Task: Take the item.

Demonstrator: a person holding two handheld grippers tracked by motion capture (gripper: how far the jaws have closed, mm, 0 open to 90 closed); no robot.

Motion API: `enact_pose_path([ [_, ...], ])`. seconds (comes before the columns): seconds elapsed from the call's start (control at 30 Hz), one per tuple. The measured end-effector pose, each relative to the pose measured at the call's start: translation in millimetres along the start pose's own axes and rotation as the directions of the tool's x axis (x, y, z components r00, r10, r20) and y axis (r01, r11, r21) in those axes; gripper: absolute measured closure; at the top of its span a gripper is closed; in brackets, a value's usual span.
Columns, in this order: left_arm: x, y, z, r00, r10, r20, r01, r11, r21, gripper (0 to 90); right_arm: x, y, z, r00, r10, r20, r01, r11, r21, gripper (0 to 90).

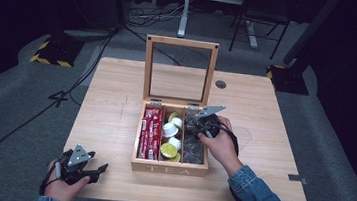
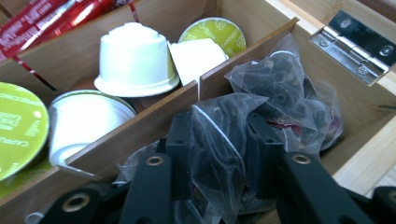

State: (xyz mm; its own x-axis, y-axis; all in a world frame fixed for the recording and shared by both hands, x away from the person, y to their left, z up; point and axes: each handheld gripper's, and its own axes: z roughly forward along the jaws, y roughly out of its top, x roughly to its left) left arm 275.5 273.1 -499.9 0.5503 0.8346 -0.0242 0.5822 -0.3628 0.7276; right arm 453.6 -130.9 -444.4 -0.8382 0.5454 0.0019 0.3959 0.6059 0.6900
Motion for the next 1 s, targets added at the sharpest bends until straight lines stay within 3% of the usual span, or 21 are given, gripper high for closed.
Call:
enact_pose_path([
  [0.43, 0.5, 3.7, 4.2, 1.0000, 0.006, 0.006, -0.006, 1.0000, 0.000, 33.5, 1.1, 4.3, -23.2, 0.9995, 0.024, -0.023, -0.025, 0.996, -0.080, 69.9],
  [0.73, 2.1, 5.4, 8.1, 0.9999, 0.008, 0.012, -0.008, 1.0000, 0.004, 33.5, 3.2, 10.6, -43.6, 0.9973, 0.030, -0.066, -0.040, 0.987, -0.156, 69.8],
  [1.0, 4.0, 8.7, 12.8, 0.9998, 0.008, 0.018, -0.008, 0.9999, 0.009, 33.5, 2.4, 13.7, -76.1, 0.9983, 0.019, -0.055, -0.031, 0.977, -0.213, 69.6],
])
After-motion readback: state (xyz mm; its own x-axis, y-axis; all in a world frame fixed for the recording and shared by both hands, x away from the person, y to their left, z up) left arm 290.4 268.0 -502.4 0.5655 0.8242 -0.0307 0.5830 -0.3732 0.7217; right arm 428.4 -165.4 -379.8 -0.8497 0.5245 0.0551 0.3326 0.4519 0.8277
